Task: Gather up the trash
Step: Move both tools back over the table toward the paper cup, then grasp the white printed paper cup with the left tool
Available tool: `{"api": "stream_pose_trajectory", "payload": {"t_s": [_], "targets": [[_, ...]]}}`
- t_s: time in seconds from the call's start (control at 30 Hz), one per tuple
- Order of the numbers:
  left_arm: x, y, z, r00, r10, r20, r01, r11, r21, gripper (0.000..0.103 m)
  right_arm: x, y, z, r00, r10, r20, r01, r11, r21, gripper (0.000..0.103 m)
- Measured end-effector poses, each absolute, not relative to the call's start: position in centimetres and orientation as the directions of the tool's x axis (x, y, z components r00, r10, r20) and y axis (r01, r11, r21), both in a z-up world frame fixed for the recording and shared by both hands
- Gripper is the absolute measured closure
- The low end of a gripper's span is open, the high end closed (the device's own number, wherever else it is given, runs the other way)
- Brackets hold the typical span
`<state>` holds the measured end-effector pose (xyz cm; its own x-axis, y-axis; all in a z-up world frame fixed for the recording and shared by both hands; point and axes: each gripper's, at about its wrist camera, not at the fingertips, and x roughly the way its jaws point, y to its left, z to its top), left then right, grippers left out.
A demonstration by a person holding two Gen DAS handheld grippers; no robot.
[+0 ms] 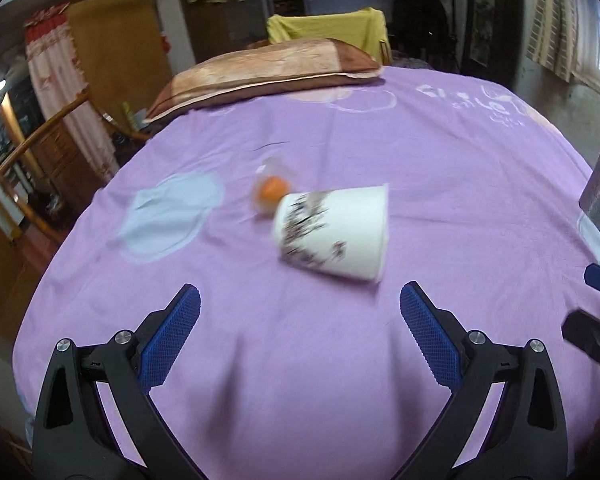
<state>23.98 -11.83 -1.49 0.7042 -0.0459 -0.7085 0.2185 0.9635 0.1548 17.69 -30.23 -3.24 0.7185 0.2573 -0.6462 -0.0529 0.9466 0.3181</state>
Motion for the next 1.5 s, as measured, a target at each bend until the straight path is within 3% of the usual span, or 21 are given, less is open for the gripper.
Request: {"api": "stream_pose_trajectory", "payload": {"t_s": [0.23,0.53,0.7,0.93,1.13,1.33,1.5], "targets": [[27.1,-13.6,-3.3,0.703,0.034,-0.711,0.188,0.954,0.232,0.007,17.7,-31.5,-3.1,0.722,0.274,-0.636,-0.021,0.926,0.376,0.006],[25.2,-1.1,-2.6,0.675,0.224,-0.703,-0.034,0.961,0.274,0.007,16.7,-31.3,-2.7,0.726,0.310,-0.613,-0.053,0.915,0.399,0.006],[22.4,0.4,-1.0,0.711,0.174,-0.682,-0.008,0.971,0.241,0.007,16.6,-30.7,-2.5,0.727,0.313,-0.611,-0.075,0.921,0.382,0.006],[24.4,-7.6,-0.4,0.726,-0.005,-0.688,0.183,0.965,0.186,0.007,17.0,-31.4,-2.9,0.720,0.297,-0.627,-0.038,0.919,0.391,0.006],[29.1,-12.0,-2.5,0.686,-0.007,-0.728,0.210,0.959,0.189,0.007,17.2,-31.5,-3.2,0.714,0.286,-0.640,-0.023,0.922,0.386,0.006],[31.4,-10.3,-5.1,0.631,0.039,-0.774,0.183,0.963,0.197,0.007,17.3,-31.5,-3.5,0.701,0.292,-0.651,-0.020,0.920,0.392,0.006],[30.1,-6.2,-4.7,0.649,0.080,-0.757,0.135,0.967,0.218,0.019,17.2,-31.1,-3.4,0.708,0.271,-0.652,-0.026,0.933,0.360,0.006]]}}
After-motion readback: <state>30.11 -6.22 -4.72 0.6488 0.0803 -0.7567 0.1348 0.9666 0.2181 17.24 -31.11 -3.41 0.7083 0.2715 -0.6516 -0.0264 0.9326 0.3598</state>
